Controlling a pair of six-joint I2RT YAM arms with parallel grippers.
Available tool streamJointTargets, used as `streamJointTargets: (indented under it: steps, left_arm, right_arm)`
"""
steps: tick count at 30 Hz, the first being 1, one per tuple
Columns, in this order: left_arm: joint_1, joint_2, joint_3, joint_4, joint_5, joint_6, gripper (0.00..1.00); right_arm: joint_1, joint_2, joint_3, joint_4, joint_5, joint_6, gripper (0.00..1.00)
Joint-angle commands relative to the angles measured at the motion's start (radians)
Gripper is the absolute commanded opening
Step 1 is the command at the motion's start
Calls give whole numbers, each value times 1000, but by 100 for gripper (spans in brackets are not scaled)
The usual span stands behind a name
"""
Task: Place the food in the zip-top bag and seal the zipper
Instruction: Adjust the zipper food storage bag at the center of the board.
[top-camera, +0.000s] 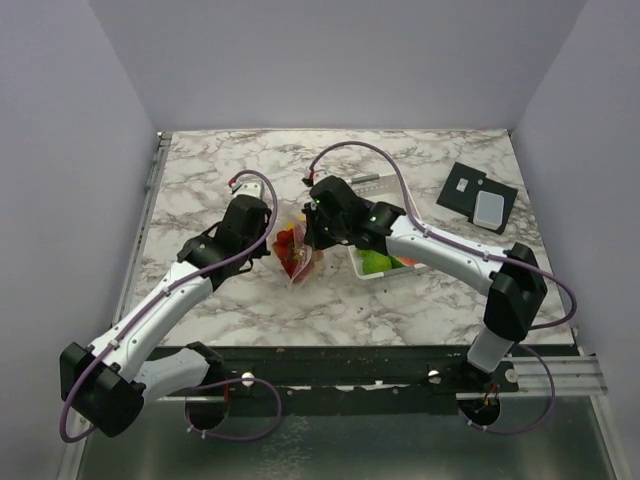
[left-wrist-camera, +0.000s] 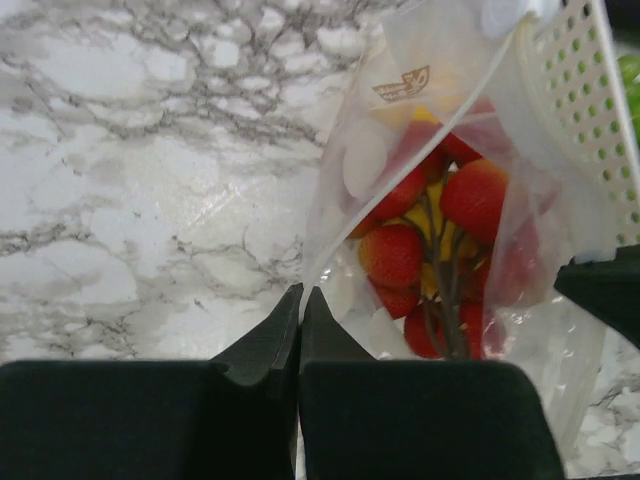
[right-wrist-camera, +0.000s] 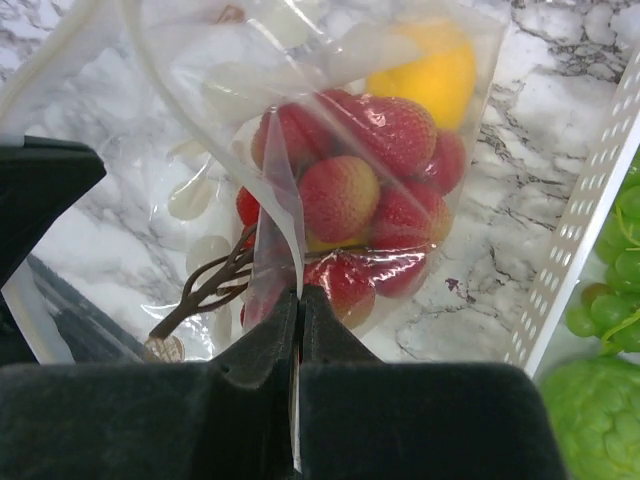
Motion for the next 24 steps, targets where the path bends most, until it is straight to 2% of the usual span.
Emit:
streamJointTargets:
  steps: [1, 6, 10, 24]
  left_arm:
    - [5, -27, 133, 29, 16, 13, 0]
    - [4, -31, 253, -12, 38, 31, 0]
    - [5, -27, 253, -18, -17, 53, 0]
    - [5, -42, 283, -31, -108, 79, 0]
  right_arm:
    - [-4, -76, 83, -32, 38, -31, 1]
    - [-4, -146, 168, -84, 86, -63, 1]
    - [-4, -191, 153, -74, 119, -68, 1]
    - [-4, -128, 80, -22, 82, -38, 1]
